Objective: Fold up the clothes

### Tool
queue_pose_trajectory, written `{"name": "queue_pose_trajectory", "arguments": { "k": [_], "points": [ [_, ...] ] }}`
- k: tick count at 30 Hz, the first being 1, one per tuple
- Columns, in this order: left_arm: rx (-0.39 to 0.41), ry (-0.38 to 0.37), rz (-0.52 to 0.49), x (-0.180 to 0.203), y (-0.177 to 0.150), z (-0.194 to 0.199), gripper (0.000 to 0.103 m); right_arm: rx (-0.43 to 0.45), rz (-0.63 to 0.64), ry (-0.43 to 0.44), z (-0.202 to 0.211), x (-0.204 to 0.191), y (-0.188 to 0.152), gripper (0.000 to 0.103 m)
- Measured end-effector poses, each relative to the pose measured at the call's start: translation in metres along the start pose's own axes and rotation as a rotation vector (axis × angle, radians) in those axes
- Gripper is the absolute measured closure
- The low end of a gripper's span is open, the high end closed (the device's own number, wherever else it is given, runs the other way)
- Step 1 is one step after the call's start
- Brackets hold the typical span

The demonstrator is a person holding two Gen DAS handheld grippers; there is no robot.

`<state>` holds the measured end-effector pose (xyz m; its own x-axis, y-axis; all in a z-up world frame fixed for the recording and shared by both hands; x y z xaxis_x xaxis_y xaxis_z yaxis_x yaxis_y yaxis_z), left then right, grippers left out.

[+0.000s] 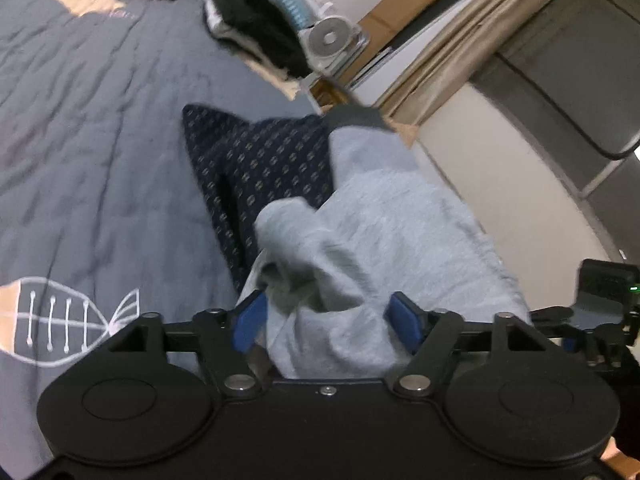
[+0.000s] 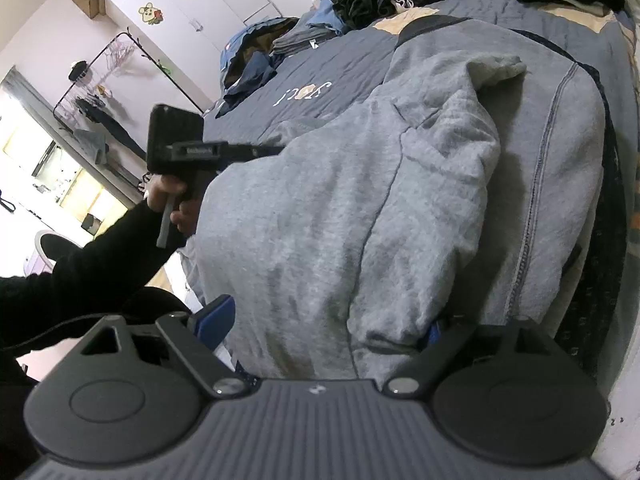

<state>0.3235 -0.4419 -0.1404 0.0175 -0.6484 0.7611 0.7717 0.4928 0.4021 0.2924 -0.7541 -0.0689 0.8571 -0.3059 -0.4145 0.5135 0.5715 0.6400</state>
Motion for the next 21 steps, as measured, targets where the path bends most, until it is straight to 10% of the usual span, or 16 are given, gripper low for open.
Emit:
{"name": "queue_pose_trajectory", "arguments": {
  "k": [3,5,13,21],
  "points": [
    [-0.002,-0.024,0.048,-0.002,0.001,-0.012,0.043,-0.005,-0.006,-0.041,-0.003,0.001,0.0,0.033],
    [0.024,-0.057,0.001,0.011,0.004,-0.014,0.084,-0.021,-0.031,-0.086,-0.003,0.005,0.0,0.074],
    [0.103,-0.088,-0.162,0.067,0.03,0.02,0.094,0.049,-0.088,-0.099,0.011,-0.008,-0.002,0.084],
    [0.115,-0.21,-0.45,0.216,0.053,0.046,0.094,0.227,-0.106,-0.11,0.078,-0.032,0.022,0.085]
  ]
}}
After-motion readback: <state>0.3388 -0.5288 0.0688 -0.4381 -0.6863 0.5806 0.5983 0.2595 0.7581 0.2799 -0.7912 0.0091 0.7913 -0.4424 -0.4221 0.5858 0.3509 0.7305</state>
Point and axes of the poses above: each gripper's, at about its wrist camera, not at the fingertips, and z roughly against the way its jaws point, x to its right, y to its top, the point moved 8 cm from there along -z, roughly the way its jaws point, and after that the axes turned 14 degrees about z, right-handed, at the moved point
